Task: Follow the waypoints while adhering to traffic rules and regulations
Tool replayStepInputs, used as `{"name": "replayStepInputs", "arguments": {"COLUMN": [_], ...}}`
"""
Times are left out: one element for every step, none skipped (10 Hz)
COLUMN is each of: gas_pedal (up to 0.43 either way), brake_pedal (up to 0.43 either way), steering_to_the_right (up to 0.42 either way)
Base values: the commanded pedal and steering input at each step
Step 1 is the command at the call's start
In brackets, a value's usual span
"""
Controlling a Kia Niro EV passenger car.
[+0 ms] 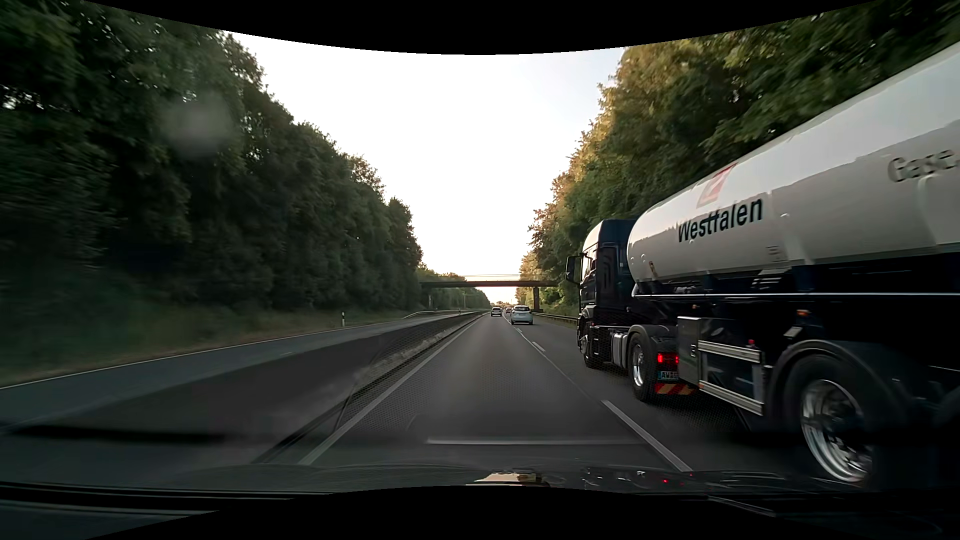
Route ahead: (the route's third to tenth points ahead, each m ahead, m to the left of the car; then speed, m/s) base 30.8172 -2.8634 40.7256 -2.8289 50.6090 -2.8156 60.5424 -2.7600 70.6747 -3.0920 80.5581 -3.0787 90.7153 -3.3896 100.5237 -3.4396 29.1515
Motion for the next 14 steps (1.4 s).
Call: {"name": "replayStepInputs", "arguments": {"gas_pedal": [0.398,0.378,0.24,0.11,0.02,0.0,0.0,0.0,0.0,0.0,0.0,0.0,0.0,0.0], "brake_pedal": [0.0,0.0,0.0,0.0,0.0,0.0,0.0,0.0,0.0,0.0,0.0,0.0,0.0,0.0], "steering_to_the_right": [0.0,0.0,0.0,0.0,0.0,0.0,0.0,0.0,0.0,0.001,0.003,0.003,0.003,0.004]}}
